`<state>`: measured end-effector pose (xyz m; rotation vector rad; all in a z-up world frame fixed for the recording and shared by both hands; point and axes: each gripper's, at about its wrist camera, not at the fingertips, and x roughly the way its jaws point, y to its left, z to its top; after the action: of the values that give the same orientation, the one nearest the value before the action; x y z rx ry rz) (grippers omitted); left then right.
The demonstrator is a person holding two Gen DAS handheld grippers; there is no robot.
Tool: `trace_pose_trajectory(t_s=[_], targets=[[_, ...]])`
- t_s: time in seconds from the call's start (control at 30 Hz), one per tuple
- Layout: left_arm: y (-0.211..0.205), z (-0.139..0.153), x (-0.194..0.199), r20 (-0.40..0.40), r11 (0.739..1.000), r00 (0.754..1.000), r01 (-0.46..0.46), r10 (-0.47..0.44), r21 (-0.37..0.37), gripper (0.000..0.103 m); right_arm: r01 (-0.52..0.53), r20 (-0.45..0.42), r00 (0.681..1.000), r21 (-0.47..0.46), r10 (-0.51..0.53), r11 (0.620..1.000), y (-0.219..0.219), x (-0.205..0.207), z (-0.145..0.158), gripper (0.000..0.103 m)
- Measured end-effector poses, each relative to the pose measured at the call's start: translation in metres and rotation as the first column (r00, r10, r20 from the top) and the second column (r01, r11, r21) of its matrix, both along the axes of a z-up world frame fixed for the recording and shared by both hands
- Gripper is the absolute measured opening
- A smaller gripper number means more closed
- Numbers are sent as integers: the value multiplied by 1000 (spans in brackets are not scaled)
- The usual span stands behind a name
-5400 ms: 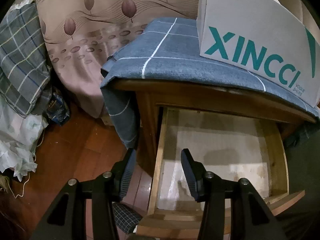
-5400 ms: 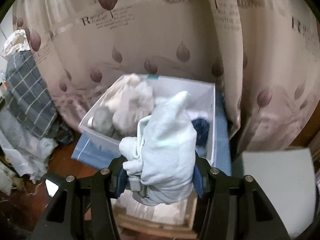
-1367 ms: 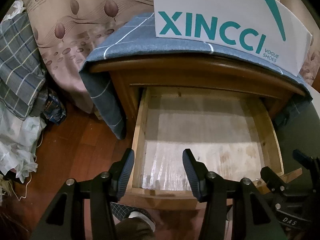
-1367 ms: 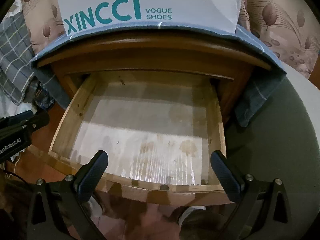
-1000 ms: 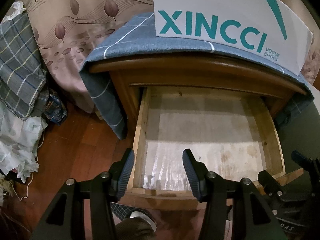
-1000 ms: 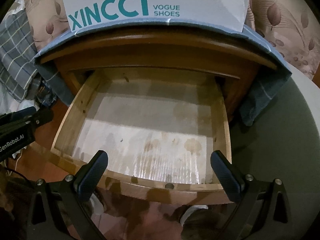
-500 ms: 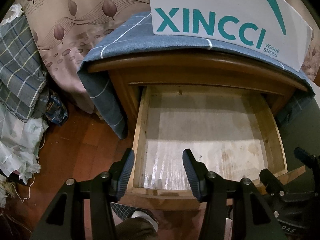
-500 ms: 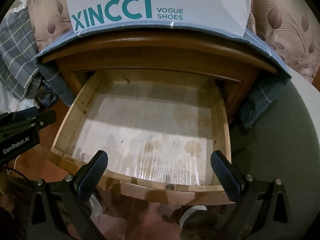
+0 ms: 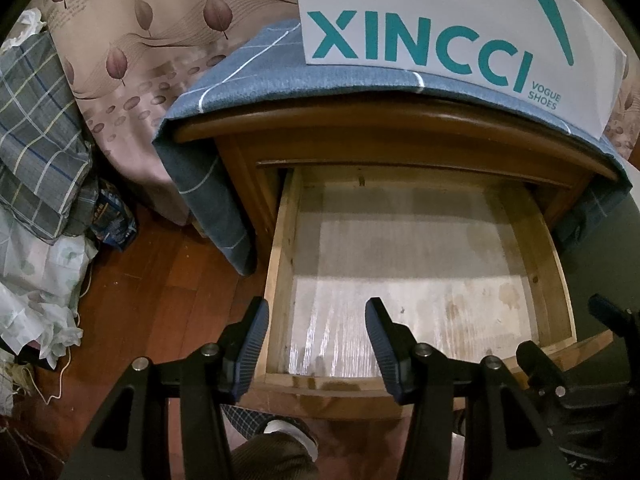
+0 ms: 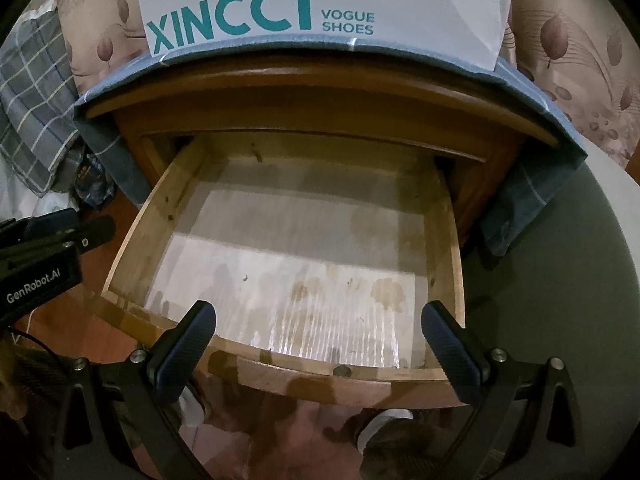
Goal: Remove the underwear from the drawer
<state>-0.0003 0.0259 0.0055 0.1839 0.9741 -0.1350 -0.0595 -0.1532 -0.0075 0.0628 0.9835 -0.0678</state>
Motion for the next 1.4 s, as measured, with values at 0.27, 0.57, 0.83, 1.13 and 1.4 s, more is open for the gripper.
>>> trace_pose_trajectory(t_s=[0.27, 0.57, 0.83, 1.13, 1.4], targets=[[-1, 0, 0, 0, 1000, 1000, 1, -1, 1, 51, -4, 6, 1000, 1, 4, 1000, 1, -1, 1, 102], [0, 0, 0, -1, 1000, 1000, 3, -3, 4, 51, -3, -4, 1000, 2, 3, 1000, 1, 1, 0, 102], [0, 0, -1, -3, 1000, 1000, 3, -3, 9, 51, -4, -3, 1000, -3, 4, 1000, 1, 0, 0, 102], [-2, -2, 1, -9, 1000, 1000, 8, -8, 17, 51, -2, -7, 1000, -10, 2, 1000, 1, 1, 0, 102], [-3, -3, 1, -10, 1000, 1000, 6, -6, 17, 51, -1, -10, 1000, -11, 1, 1000, 0, 1, -1, 102]])
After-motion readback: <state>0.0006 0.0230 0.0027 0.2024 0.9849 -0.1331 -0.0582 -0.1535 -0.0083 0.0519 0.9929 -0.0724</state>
